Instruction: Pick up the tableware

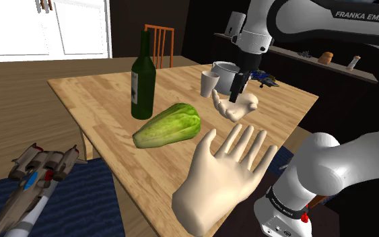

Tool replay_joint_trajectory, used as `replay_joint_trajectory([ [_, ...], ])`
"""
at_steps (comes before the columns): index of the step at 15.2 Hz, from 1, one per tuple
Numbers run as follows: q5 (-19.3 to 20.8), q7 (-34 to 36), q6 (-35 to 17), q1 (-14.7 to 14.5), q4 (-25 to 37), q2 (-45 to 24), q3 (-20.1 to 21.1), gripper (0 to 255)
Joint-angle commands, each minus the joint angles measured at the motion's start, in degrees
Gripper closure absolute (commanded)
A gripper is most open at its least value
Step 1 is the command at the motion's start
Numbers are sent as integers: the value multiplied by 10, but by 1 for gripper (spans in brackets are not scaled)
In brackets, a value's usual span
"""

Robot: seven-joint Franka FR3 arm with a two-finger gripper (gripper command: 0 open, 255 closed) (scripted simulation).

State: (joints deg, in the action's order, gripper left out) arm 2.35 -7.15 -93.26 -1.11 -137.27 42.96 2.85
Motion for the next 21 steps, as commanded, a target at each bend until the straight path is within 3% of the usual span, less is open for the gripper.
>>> replay_joint_trajectory([
  [1,0,0,0,0,0,0,0,0],
  [11,18,-139,-59,27,112,-162,-118,0],
  [21,-45,-289,-66,44,302,-371,-215,0],
])
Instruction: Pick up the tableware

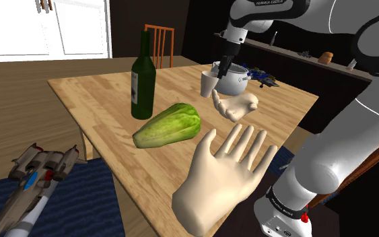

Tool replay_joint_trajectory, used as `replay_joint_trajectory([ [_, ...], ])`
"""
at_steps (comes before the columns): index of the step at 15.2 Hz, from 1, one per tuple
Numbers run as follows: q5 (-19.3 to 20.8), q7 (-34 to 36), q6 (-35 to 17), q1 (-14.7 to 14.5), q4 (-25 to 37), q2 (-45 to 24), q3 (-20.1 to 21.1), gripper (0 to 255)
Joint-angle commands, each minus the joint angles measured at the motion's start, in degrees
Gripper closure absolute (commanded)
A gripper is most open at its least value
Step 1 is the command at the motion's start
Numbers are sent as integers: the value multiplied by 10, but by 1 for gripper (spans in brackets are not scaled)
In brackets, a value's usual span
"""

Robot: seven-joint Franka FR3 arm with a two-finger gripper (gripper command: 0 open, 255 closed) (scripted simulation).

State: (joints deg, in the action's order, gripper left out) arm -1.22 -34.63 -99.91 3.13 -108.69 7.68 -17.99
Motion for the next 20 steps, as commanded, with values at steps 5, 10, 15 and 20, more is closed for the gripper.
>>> replay_joint_trajectory([
  [5,-70,-89,29,30,149,-144,-38,0],
  [10,-140,-148,89,85,326,-288,-46,0],
  [15,-166,-166,99,112,388,-349,-41,0],
  [20,-165,-171,62,106,346,-345,-41,0],
])
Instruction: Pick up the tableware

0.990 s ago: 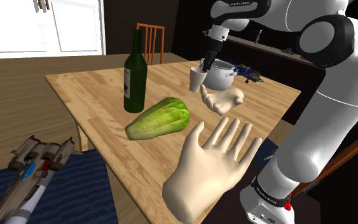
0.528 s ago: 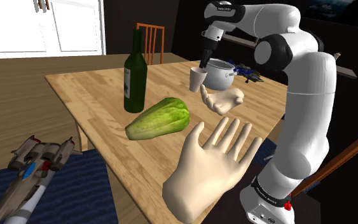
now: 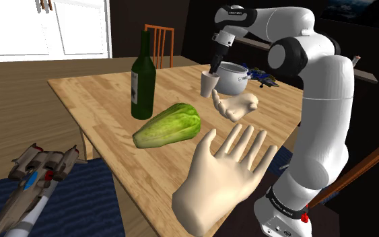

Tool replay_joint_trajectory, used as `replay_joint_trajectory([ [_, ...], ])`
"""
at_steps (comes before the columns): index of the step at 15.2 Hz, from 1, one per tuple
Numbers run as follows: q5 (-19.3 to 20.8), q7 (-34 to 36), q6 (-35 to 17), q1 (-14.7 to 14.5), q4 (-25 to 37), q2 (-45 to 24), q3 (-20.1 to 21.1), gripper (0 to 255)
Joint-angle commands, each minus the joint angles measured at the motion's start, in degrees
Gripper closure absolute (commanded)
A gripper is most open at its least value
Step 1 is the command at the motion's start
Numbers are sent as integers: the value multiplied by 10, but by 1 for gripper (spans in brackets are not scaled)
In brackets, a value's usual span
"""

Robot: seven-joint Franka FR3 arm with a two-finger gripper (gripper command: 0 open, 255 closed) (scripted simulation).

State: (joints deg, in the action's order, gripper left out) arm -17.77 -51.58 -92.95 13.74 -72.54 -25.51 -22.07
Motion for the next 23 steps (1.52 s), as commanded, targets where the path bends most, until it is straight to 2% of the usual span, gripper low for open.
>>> replay_joint_trajectory([
  [1,1,-2,-8,0,-16,-13,1,0],
  [2,1,-2,-8,1,-16,-13,1,0],
  [3,-1,-2,-7,3,-7,-21,1,255],
  [4,0,-3,-8,1,-16,-14,1,255],
  [6,-4,-7,4,10,9,-27,0,255],
  [11,3,1,-21,-6,-35,-6,1,255],
  [13,4,1,0,6,-7,-13,7,255],
  [23,2,16,85,27,98,-30,14,255],
])
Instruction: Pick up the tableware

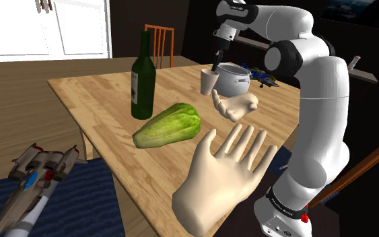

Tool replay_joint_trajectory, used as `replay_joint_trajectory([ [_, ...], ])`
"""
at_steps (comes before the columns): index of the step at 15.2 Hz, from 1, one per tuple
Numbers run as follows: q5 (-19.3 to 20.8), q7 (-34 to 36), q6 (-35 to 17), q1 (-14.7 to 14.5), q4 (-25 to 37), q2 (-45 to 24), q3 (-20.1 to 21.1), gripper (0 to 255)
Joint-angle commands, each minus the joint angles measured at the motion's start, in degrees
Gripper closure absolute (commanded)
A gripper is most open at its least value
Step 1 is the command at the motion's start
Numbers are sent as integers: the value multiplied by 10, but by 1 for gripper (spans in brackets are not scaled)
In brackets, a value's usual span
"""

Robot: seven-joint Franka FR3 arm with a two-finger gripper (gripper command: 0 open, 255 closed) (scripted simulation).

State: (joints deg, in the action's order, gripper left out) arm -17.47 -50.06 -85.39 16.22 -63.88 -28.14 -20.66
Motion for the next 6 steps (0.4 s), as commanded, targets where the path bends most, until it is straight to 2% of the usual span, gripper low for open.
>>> replay_joint_trajectory([
  [1,-2,2,20,5,25,-7,1,255],
  [4,-6,7,50,13,69,-19,2,255],
  [6,-7,7,52,14,71,-20,2,255],
])
